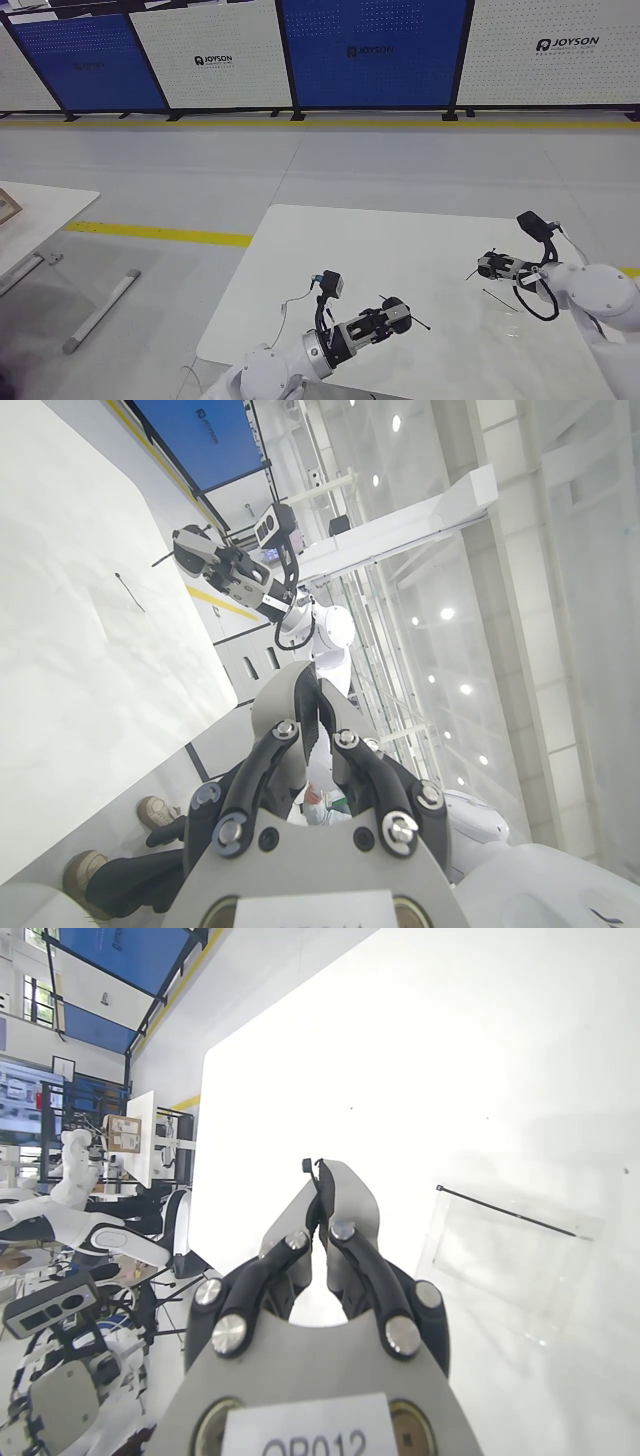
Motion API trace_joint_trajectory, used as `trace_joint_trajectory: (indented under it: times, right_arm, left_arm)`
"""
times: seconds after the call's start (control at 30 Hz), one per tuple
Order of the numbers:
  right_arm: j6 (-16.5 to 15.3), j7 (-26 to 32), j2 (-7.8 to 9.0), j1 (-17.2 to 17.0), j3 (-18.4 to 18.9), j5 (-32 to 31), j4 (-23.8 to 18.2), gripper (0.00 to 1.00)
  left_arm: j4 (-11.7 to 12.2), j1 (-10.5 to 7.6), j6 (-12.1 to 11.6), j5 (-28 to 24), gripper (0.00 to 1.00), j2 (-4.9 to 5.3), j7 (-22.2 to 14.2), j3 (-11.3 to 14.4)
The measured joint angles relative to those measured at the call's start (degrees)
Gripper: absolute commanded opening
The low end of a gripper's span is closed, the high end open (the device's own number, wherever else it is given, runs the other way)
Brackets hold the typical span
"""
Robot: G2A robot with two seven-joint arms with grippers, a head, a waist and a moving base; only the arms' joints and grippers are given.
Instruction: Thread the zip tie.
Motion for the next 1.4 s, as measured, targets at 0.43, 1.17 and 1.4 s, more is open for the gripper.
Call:
trace_joint_trajectory:
  times: [0.43, 1.17, 1.4]
  right_arm:
    - [0.0, 0.0, 0.0, 0.0, 0.0, 0.0, 0.0, 0.0]
    - [0.0, 0.0, 0.0, 0.0, 0.0, 0.0, 0.0, 0.0]
    - [0.0, 0.0, 0.0, 0.0, 0.0, 0.0, 0.0, 0.0]
  left_arm:
    - [6.4, -4.88, 3.7, 12.7, 0.0, -0.9, 0.3, 9.8]
    - [8.9, -7.33, 5.0, 17.9, 0.0, -2.47, 14.5, 13.6]
    - [11.0, -9.14, 7.7, 25.8, 0.0, -3.08, 17.2, 16.6]
